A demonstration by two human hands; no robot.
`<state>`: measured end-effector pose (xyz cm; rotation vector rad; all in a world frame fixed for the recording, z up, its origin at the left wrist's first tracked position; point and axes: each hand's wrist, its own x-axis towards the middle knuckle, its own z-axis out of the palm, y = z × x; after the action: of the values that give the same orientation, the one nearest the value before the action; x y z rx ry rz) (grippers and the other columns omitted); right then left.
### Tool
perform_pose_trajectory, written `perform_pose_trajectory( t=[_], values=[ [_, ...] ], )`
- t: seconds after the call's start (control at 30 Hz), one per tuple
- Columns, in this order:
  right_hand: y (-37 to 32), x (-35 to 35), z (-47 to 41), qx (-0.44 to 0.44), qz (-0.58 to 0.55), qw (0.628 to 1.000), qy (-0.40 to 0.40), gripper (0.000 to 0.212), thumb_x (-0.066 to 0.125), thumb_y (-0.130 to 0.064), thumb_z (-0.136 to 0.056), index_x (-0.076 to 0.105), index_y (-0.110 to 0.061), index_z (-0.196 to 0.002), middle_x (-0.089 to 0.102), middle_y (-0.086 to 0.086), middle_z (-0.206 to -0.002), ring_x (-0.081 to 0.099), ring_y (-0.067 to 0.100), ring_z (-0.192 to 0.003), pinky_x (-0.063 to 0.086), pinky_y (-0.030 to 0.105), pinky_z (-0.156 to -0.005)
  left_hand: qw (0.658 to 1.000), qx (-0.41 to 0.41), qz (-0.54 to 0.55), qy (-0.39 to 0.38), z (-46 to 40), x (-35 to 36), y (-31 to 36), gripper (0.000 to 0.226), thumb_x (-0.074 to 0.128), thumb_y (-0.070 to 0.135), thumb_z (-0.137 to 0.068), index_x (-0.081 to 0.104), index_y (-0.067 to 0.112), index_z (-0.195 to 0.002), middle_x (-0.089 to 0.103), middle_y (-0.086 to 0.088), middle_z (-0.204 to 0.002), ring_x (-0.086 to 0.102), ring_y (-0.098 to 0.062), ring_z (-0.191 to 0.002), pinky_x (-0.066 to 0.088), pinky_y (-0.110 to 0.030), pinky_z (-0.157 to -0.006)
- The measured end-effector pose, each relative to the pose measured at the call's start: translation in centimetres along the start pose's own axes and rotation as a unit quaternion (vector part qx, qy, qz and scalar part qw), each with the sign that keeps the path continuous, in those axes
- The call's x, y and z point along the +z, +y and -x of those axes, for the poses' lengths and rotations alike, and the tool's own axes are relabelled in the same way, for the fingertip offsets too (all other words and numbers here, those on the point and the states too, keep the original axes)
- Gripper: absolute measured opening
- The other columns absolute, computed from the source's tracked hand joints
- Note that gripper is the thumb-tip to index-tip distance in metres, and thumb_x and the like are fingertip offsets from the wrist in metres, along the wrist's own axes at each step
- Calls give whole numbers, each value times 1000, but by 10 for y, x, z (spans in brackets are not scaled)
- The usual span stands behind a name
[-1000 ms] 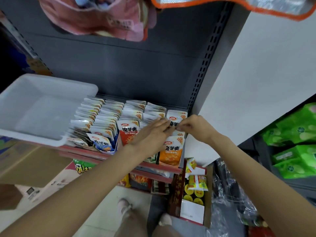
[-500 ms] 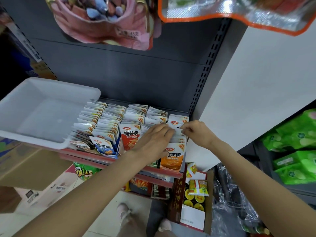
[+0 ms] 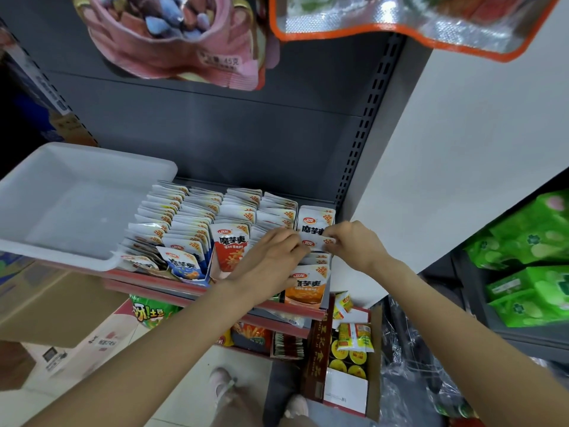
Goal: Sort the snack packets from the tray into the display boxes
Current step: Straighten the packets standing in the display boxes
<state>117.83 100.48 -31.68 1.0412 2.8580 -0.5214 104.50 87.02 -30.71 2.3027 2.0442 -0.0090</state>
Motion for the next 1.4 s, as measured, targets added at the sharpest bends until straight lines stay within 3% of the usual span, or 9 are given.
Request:
perform_pose_trajectory(
  t=[0.2,0.3,0.4,0.57,0.83,0.93,1.1,1.2,1.4],
  values=[
    [-4,-13,1,-56,78,944,317,7,69,-13,-79,63,-11,-75,61,6,-68,58,25,-62,33,23,-42,1000,-19,9,2,0,2,3,52,57,33,-89,40,17,-135,41,0,-134,29,-17,-129,17,-28,-111],
    [3,4,-1,-88,98,954,270,9,74,-10,-73,64,-8,-73,63,8,-72,60,27,-70,39,26,-42,1000,-20,12,0,0,0,3,53,57,32,-89,39,16,-136,40,-1,-135,29,-18,-129,19,-30,-110],
    [10,27,-3,-96,46,975,193,13,79,-4,-67,70,-3,-76,64,16,-101,62,34,-87,55,34,-60,1000,-24,8,-12,0,1,4,56,55,33,-91,33,17,-140,34,1,-139,24,-16,-132,16,-28,-112],
    [10,25,-9,-88,26,980,174,20,83,-7,-64,72,-2,-80,59,21,-119,58,41,-105,54,44,-83,999,-29,15,-15,-1,0,5,57,55,32,-91,32,16,-141,33,0,-141,24,-16,-133,16,-27,-111],
    [12,28,-9,-129,24,970,204,22,83,-2,-62,69,-1,-79,62,19,-105,61,36,-90,54,36,-72,999,-33,33,-14,0,-2,5,56,55,29,-91,33,16,-140,34,0,-140,25,-16,-132,19,-27,-110],
    [11,28,-5,-150,-14,973,176,25,75,0,-73,61,-3,-93,58,17,-103,59,34,-92,53,34,-79,999,-31,28,-13,0,-1,5,55,55,31,-91,34,17,-140,35,0,-138,25,-16,-130,19,-26,-109],
    [8,22,-4,-23,-109,991,79,59,68,-20,-84,38,-17,-134,63,13,-113,62,31,-97,53,38,-77,999,-37,26,-16,-1,-1,5,56,54,30,-91,31,16,-140,34,0,-138,24,-15,-130,19,-26,-107],
    [4,16,-8,-55,-27,995,74,31,66,-20,-85,60,-14,-115,66,8,-105,59,27,-98,43,29,-75,999,-36,24,-17,-2,0,6,57,54,30,-91,30,16,-141,33,0,-139,24,-15,-130,19,-25,-107],
    [5,16,-7,-104,27,965,240,10,73,-15,-79,70,-12,-88,69,4,-79,61,24,-70,46,28,-55,999,-33,29,-22,-1,-1,5,57,54,31,-91,30,18,-142,34,1,-138,25,-15,-130,19,-25,-107]
  ],
)
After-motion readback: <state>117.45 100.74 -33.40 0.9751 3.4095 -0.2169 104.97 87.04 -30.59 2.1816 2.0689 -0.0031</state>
